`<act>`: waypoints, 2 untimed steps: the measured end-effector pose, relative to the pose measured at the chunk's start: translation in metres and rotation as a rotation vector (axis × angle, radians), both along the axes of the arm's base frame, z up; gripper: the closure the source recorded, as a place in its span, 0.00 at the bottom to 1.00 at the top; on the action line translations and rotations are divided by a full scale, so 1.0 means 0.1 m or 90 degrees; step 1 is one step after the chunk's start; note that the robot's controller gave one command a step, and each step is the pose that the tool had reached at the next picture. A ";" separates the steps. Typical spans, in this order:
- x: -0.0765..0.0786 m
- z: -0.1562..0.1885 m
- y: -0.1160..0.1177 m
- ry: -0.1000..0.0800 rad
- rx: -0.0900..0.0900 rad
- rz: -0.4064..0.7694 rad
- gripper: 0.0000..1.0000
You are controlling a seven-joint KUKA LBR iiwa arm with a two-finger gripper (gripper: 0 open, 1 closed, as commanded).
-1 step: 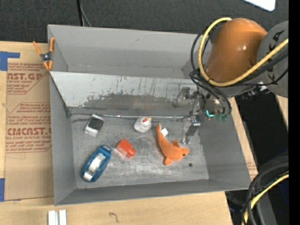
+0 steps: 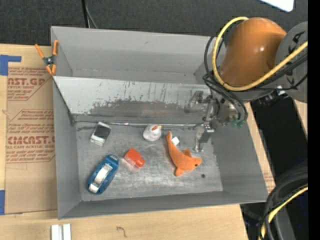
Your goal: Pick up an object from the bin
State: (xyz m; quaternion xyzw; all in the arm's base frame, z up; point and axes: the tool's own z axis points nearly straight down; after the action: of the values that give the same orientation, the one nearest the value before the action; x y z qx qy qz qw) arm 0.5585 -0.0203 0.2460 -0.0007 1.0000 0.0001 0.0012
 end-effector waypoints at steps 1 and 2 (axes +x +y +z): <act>-0.10 -0.70 -0.11 -0.002 0.001 -0.020 0.00; -0.25 -1.00 -0.25 0.004 0.001 -0.105 0.00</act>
Offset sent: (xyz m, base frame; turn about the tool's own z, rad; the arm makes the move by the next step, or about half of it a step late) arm -0.0305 -0.0334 -0.0860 0.2166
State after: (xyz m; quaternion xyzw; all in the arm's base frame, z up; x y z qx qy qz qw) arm 0.5333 -0.0450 0.1459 0.0816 0.9967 0.0006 -0.0021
